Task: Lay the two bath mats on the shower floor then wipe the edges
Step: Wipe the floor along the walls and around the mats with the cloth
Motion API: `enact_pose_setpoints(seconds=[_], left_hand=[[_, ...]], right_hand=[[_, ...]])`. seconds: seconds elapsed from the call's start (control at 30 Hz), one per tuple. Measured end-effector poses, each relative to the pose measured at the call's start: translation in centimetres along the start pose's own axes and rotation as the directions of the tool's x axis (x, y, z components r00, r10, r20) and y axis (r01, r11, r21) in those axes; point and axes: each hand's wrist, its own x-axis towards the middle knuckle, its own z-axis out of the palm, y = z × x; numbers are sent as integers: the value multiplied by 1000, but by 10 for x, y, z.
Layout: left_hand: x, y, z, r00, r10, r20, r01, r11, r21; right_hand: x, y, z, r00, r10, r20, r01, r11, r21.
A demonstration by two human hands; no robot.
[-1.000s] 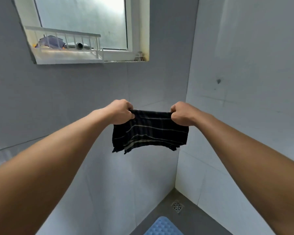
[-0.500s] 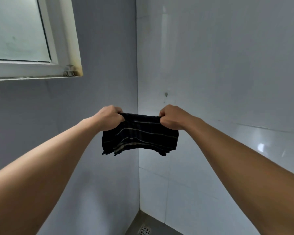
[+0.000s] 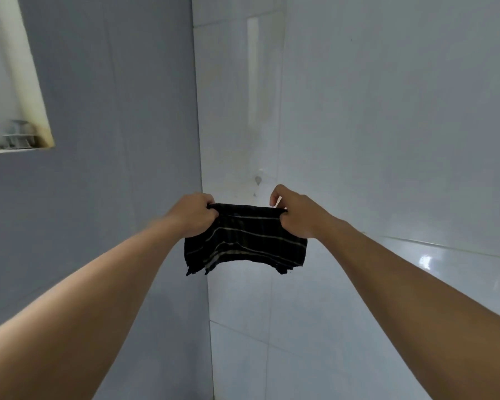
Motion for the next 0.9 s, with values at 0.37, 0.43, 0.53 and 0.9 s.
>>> enact_pose_setpoints(seconds=[0.37,0.43,0.53,0.9], left_hand=[[136,-37,50,986,138,-97,-144,987,-66],[158,-43,57,977,173,-122,-183,980,-80],[188,-48,64,961,240,-139,-250,966,-64],[257,-53,80,827,535,-175,-452,817,357]], right_hand=[[105,57,26,990,77,-114,-82,996,-42],[125,64,26,988,57,-143,-72,992,-102],[151,72,25,980,7,-198,-54,971,-234],[218,92,31,948,-168,-270,-17,822,-570]])
